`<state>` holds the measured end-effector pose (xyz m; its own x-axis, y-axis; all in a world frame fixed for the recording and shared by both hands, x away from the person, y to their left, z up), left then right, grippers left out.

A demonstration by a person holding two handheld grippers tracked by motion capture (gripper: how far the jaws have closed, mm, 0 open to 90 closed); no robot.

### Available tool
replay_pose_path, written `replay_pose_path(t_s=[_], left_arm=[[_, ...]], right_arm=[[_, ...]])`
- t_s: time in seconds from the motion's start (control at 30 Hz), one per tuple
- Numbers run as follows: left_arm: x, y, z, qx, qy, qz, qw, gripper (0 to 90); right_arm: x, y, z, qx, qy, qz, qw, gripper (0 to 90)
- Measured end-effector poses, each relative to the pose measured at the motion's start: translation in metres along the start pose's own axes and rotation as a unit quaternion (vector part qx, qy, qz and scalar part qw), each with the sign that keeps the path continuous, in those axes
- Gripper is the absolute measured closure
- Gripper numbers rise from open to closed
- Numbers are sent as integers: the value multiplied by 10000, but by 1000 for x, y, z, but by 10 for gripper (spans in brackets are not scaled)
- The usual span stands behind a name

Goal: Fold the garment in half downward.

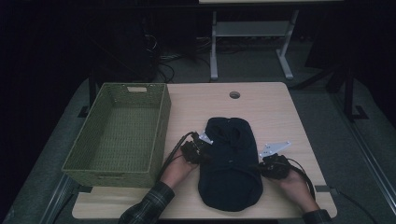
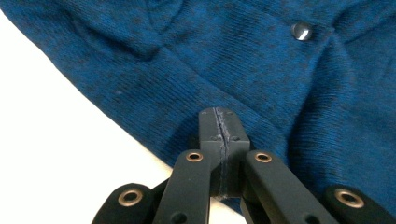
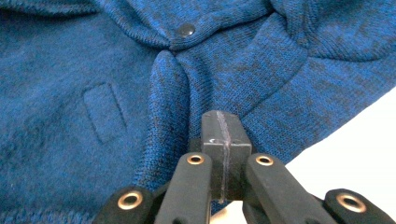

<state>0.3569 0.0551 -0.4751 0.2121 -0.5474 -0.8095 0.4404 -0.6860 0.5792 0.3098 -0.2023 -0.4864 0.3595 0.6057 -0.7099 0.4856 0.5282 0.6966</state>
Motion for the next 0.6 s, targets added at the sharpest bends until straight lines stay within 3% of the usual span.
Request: replay_pose_path(t_s=[0.33,0.47,0.6], left_arm=[[-4,-10,24,92,-260,-23,9996,898],[-6,-9,24,129,-278,-13,9995,892],[-13,-3,18,-23,-285,224,9993,859]], right_arm=[[-9,-12,-14,-57,165,13,9998,897],[-10,-11,-13,-48,164,39,9998,866],[-17,-3,-3,47,63,216,9997,795]])
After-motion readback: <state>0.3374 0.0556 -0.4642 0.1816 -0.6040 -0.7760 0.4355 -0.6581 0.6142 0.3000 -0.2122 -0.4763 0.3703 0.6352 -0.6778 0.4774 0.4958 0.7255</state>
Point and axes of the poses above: each handheld gripper's, and its own axes: x roughly forward along the jaws, y roughly out of its top, z roughly to its right, the point moved 3 cm from there along x, roughly forward along the jaws, and after that the axes turned 4 degrees about z, right-handed, at the moved point
